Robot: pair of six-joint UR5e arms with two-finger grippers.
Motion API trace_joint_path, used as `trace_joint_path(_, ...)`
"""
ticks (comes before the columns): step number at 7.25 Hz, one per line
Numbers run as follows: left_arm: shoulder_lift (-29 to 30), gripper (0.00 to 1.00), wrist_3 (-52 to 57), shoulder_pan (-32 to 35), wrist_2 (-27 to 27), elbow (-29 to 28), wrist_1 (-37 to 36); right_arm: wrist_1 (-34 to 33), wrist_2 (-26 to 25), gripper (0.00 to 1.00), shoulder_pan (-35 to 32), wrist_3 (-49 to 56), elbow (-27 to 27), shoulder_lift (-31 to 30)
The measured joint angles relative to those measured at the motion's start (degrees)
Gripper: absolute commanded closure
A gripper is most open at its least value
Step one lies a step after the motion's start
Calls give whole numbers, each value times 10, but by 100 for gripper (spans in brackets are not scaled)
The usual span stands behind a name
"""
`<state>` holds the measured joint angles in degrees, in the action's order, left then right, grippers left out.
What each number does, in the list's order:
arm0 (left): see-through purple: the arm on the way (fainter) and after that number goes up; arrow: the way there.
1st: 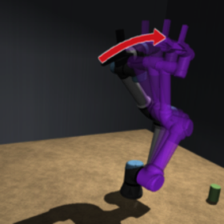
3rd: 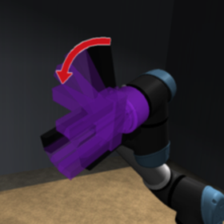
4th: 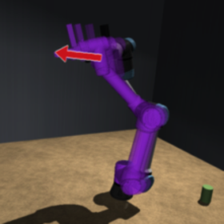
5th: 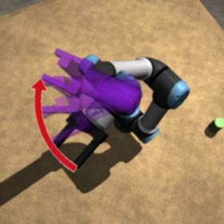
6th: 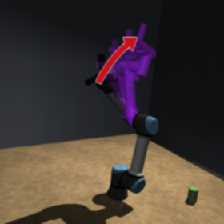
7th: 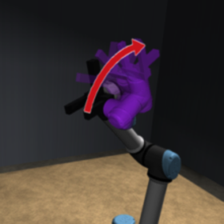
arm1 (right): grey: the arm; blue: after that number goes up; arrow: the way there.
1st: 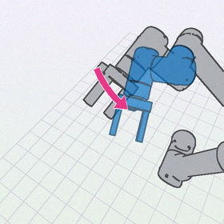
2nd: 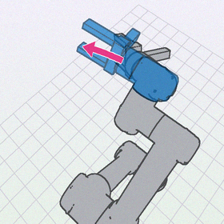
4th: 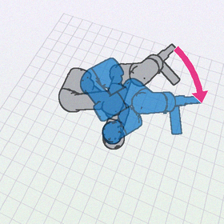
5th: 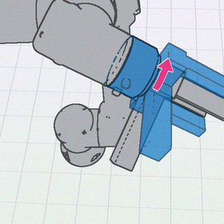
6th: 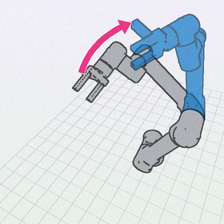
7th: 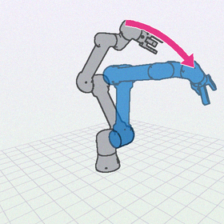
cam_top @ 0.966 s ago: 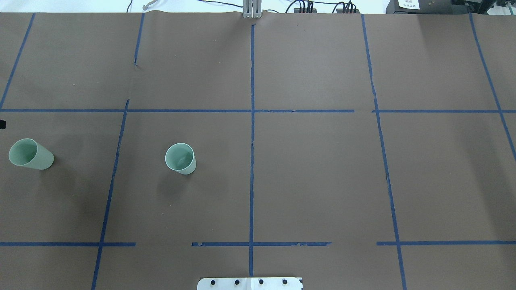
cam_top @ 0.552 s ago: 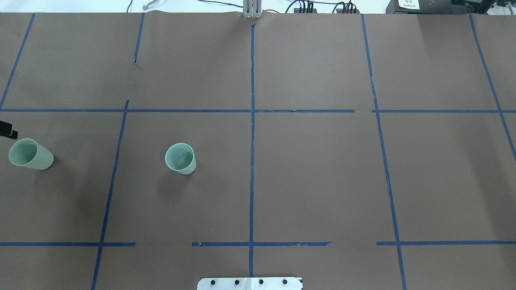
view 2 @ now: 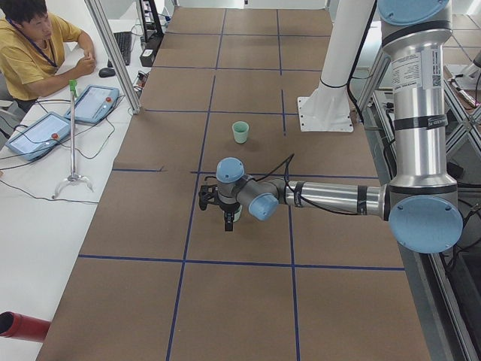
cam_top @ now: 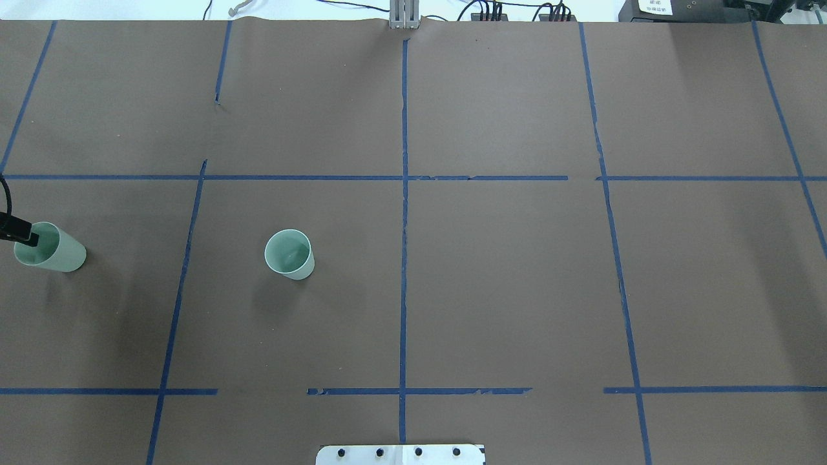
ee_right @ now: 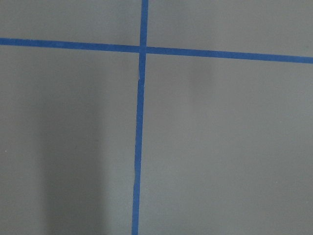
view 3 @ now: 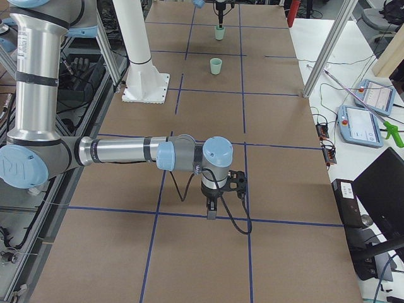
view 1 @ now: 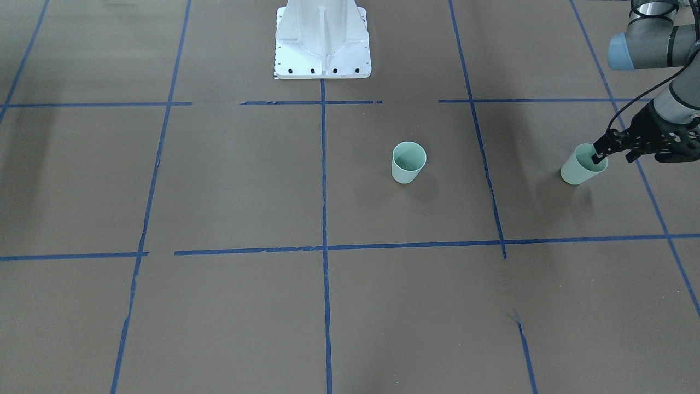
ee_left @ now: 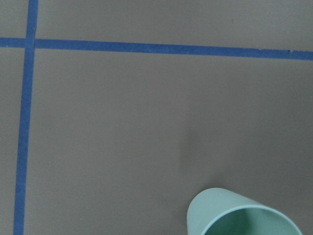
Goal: Stack cups
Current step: 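Lower the left gripper onto the edge cup and close on its rim, then lift the grasped cup off the table with the left gripper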
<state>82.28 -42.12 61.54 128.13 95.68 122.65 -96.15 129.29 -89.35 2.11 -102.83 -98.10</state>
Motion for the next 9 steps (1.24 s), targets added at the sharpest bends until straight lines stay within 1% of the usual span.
trace_joint_path(3, 1, 100, -1, -2, 9, 1, -3, 0, 0, 0, 0, 0, 0, 0)
trace_joint_path(4, 3, 100, -1, -2, 20, 3, -4, 0, 0, 0, 0, 0, 0, 0)
trace_joint_path(6, 7, 100, -1, 0, 39, 22, -7, 0, 0, 0, 0, 0, 0, 0)
trace_joint_path(7, 9, 100, -1, 2, 43, 42, -19, 0, 0, 0, 0, 0, 0, 0)
trace_joint_path(8, 16, 100, -5, 4, 47, 72, -56, 0, 0, 0, 0, 0, 0, 0)
trace_joint_path(9, 36, 100, -19, 5, 47, 107, -116, 0, 0, 0, 0, 0, 0, 0)
